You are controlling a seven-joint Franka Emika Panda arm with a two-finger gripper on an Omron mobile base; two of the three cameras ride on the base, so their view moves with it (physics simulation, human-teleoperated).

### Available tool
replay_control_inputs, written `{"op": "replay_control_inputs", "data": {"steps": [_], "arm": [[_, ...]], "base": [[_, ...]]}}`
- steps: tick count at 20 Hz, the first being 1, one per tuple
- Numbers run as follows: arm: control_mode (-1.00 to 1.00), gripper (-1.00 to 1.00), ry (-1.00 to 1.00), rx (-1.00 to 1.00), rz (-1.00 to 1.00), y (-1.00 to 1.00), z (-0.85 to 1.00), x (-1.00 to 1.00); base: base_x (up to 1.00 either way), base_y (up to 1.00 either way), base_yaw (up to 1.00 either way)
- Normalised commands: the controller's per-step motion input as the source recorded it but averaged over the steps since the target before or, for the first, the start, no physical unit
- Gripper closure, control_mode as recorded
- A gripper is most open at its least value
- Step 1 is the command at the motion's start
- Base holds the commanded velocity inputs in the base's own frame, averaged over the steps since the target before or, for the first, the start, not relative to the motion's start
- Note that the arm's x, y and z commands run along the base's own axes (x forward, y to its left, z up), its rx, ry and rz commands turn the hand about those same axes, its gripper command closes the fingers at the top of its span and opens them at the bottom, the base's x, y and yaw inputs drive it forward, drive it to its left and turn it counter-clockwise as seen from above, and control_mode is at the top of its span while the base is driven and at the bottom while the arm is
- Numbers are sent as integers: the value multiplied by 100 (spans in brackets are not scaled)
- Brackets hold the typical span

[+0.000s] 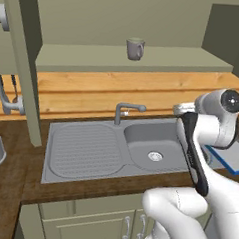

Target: Pick the kettle from the counter and place it on the tray. Then pick the mug from the cabinet and place it on the tray. Then close the cabinet doors.

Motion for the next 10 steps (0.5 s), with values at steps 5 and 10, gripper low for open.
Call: {"op": "replay_control_inputs", "data": {"steps": [5, 10], "arm": [[-100, -100, -15, 18, 0, 41, 47, -30], [-100, -100, 2, 13, 0, 35, 55, -10]], "base": [[0, 0, 0], [0, 0, 0]]}}
